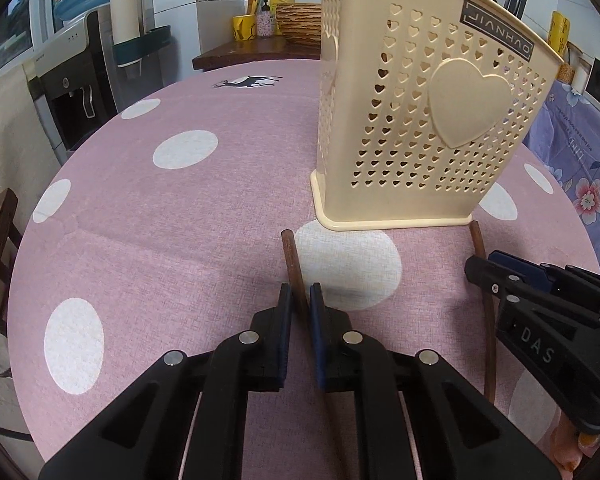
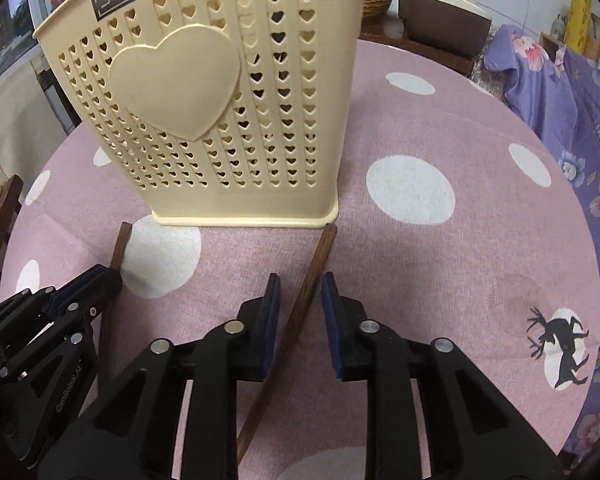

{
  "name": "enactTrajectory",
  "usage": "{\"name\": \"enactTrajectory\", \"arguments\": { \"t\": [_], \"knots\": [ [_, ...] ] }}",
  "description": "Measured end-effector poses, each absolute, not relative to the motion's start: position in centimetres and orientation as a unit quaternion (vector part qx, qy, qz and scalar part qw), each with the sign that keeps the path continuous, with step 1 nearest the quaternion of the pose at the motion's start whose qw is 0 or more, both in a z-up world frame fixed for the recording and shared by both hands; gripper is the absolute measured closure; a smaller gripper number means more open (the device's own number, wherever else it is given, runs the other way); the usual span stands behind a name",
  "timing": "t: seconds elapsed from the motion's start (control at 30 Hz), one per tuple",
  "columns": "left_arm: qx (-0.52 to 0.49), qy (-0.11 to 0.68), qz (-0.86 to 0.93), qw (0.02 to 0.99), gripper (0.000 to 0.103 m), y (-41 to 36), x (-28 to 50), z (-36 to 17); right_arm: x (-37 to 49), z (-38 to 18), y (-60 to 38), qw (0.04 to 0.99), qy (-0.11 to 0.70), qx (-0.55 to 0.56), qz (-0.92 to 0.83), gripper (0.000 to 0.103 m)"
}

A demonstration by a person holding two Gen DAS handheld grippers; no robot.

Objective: Organize utensils
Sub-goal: 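Close the left tool on a wooden chopstick while the right tool closes on another wooden chopstick, then carry the wooden chopstick with the left tool while the right tool carries its wooden chopstick to the holder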

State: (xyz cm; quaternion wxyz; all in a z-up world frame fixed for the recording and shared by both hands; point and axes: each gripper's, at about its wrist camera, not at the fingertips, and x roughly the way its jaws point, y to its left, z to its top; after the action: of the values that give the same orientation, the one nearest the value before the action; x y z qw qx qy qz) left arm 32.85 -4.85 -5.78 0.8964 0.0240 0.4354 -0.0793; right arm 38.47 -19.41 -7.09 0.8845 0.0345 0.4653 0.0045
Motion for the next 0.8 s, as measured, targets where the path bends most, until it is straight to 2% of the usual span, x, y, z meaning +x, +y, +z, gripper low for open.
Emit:
{"name": "enactTrajectory", "arguments": {
  "t": [0.17, 0.6, 0.8],
  "knots": [
    [0.023, 0.442, -0.074, 0.894, 0.092, -4.8, 33.9, -5.7, 38.9, -7.1, -19.0, 0.886, 0.463, 0.026, -0.001, 0.089],
    [0.03, 0.436, -0.072, 0.896, 0.093, -5.4, 33.8, -5.7, 38.3, -6.9, -19.7, 0.882, 0.467, 0.051, 0.033, 0.093],
    [0.014, 0.435, -0.078, 0.897, 0.094, -5.1, 33.5, -5.8, 37.4, -6.9, -20.0, 0.874, 0.472, 0.098, 0.062, 0.094]
  ]
}}
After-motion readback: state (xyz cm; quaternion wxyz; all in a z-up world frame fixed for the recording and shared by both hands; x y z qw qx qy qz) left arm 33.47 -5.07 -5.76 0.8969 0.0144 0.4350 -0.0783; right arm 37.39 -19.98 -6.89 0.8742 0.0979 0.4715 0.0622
